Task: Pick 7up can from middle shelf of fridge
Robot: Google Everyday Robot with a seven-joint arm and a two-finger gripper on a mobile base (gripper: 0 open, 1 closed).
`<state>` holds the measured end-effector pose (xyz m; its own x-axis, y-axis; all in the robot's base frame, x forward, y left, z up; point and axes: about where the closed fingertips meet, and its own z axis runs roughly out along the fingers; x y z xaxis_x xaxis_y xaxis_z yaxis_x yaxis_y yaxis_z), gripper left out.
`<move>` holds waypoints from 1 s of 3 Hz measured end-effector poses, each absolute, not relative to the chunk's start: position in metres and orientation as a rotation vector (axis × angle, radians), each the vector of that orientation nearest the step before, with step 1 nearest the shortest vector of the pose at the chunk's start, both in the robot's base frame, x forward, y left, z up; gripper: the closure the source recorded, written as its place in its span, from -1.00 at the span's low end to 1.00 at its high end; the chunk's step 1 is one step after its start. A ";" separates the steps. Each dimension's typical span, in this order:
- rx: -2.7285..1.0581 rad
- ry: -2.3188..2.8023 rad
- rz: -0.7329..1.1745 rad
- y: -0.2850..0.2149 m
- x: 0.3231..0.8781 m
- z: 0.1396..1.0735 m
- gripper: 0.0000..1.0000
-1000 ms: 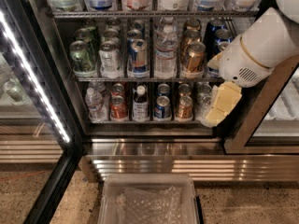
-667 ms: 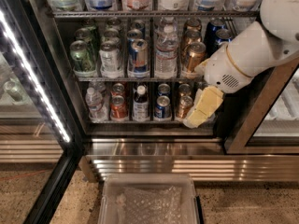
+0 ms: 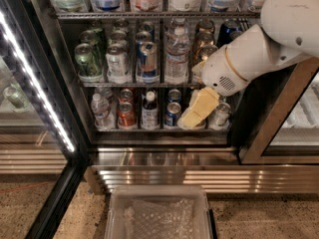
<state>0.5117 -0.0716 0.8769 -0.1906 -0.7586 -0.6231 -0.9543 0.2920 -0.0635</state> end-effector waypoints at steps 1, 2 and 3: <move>-1.506 1.993 0.512 -0.047 0.517 0.866 -1.00; -1.513 1.924 0.559 -0.006 0.531 0.863 -1.00; -1.505 1.858 0.599 0.033 0.545 0.866 -1.00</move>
Offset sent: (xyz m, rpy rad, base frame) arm 0.0383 0.1124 -0.0162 0.1620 -0.0350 0.0878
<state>0.5449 0.0331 0.8660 -0.1162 -0.6671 -0.7358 -0.9712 0.2313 -0.0563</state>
